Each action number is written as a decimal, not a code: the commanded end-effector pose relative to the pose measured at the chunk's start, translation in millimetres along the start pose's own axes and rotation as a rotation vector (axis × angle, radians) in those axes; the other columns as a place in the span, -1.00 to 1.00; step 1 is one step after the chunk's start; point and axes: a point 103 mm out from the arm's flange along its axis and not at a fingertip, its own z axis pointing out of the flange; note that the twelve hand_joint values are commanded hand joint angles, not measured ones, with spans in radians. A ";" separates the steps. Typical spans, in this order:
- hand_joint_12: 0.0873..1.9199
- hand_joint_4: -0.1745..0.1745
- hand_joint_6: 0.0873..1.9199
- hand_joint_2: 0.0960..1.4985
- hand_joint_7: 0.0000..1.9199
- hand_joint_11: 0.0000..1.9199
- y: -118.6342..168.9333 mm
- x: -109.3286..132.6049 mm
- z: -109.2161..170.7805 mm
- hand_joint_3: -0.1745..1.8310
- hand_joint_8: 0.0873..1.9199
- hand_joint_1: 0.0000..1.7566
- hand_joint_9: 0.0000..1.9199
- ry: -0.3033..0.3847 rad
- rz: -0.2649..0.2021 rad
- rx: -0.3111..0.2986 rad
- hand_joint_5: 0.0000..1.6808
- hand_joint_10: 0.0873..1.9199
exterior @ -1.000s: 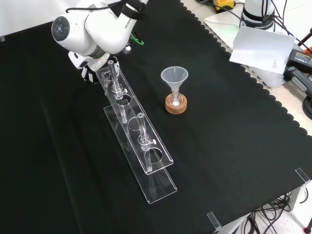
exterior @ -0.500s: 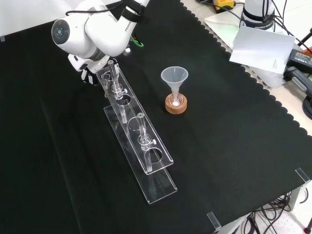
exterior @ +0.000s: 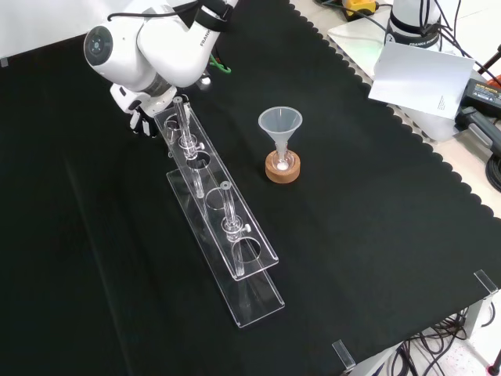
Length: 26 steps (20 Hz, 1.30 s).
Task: Put the weighing funnel back on the table.
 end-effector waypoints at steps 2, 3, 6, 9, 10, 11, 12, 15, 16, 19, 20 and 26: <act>0.16 0.33 -0.39 0.18 -0.56 -0.34 -6.7 0.2 -0.4 -0.71 -0.35 0.00 -0.15 0.048 -0.036 -0.026 0.03 -0.67; 0.18 0.30 -0.39 0.15 -0.57 -0.37 -7.9 0.7 0.0 -0.71 -0.36 -0.01 -0.17 0.048 -0.042 -0.028 -0.01 -0.66; 0.24 0.19 -0.39 0.05 -0.61 -0.46 -11.1 1.4 1.0 -0.65 -0.37 -0.01 -0.25 0.047 -0.052 -0.021 -0.20 -0.60; 0.30 0.08 -0.53 -0.09 -0.67 -0.56 -14.9 1.3 1.2 -0.51 -0.37 -0.03 -0.34 0.052 -0.056 -0.010 -0.44 -0.52; 0.31 0.06 -0.59 -0.14 -0.69 -0.58 -16.8 1.0 1.0 -0.47 -0.37 -0.04 -0.37 0.054 -0.056 -0.012 -0.47 -0.50; 0.32 0.04 -0.64 -0.17 -0.71 -0.59 -19.3 1.0 0.2 -0.43 -0.37 -0.05 -0.39 0.058 -0.054 -0.017 -0.50 -0.48; 0.32 0.03 -0.67 -0.19 -0.72 -0.61 -21.9 0.7 -0.9 -0.41 -0.37 -0.06 -0.40 0.060 -0.051 -0.022 -0.51 -0.47; 0.33 0.02 -0.73 -0.22 -0.75 -0.63 -34.1 -2.0 -6.8 -0.38 -0.38 -0.09 -0.43 0.078 -0.038 -0.053 -0.54 -0.46; 0.34 0.02 -0.75 -0.23 -0.75 -0.64 -39.7 -3.5 -9.6 -0.38 -0.38 -0.10 -0.43 0.089 -0.033 -0.068 -0.54 -0.46; 0.34 0.02 -0.80 -0.23 -0.75 -0.64 -56.5 -7.7 -18.2 -0.38 -0.38 -0.11 -0.44 0.102 -0.020 -0.096 -0.53 -0.44; 0.34 0.02 -0.81 -0.23 -0.75 -0.64 -62.6 -9.2 -21.1 -0.37 -0.38 -0.11 -0.45 0.105 -0.016 -0.104 -0.52 -0.44; 0.34 0.02 -0.82 -0.23 -0.75 -0.65 -100.7 -16.9 -35.8 -0.38 -0.38 -0.12 -0.45 0.131 0.015 -0.141 -0.52 -0.44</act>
